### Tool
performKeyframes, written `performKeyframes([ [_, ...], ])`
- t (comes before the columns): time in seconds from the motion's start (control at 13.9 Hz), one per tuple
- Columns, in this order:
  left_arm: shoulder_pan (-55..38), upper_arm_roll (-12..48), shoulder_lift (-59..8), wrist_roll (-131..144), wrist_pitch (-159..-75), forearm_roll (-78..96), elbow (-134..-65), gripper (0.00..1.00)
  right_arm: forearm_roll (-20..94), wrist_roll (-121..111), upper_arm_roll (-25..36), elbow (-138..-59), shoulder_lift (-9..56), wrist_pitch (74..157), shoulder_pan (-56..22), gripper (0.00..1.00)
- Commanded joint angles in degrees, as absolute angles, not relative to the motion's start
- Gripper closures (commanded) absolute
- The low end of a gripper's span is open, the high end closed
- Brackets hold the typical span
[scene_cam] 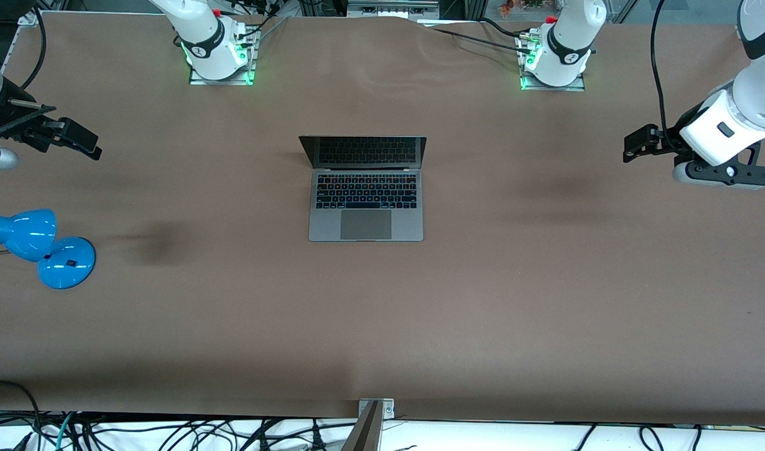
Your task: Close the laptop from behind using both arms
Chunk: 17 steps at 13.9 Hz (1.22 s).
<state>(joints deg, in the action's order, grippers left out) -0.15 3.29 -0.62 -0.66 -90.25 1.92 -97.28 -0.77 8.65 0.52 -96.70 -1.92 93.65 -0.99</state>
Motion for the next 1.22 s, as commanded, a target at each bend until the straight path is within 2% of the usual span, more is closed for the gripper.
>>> performKeyframes([
  [0.0,-0.35,3.86,-0.44,-0.09,-89.82,5.08,-97.73,0.0,0.18,8.44,0.53,-96.77,-2.29,93.16,-0.97,0.0],
  [0.29,-0.44,6.84,-0.44,3.93,-89.74,5.27,-97.91,0.0,0.18,8.52,0.61,-96.77,-2.29,93.16,-0.97,0.0],
  [0.93,-0.44,22.57,-0.7,24.06,-88.86,5.71,-98.35,0.0,0.18,8.44,0.62,-96.77,-2.29,93.16,-0.97,0.0],
  [1.15,-0.44,28.28,-2.98,34.6,-89.21,7.47,-98.0,0.0,0.18,8.44,0.62,-96.85,-2.29,93.08,-0.97,0.0],
])
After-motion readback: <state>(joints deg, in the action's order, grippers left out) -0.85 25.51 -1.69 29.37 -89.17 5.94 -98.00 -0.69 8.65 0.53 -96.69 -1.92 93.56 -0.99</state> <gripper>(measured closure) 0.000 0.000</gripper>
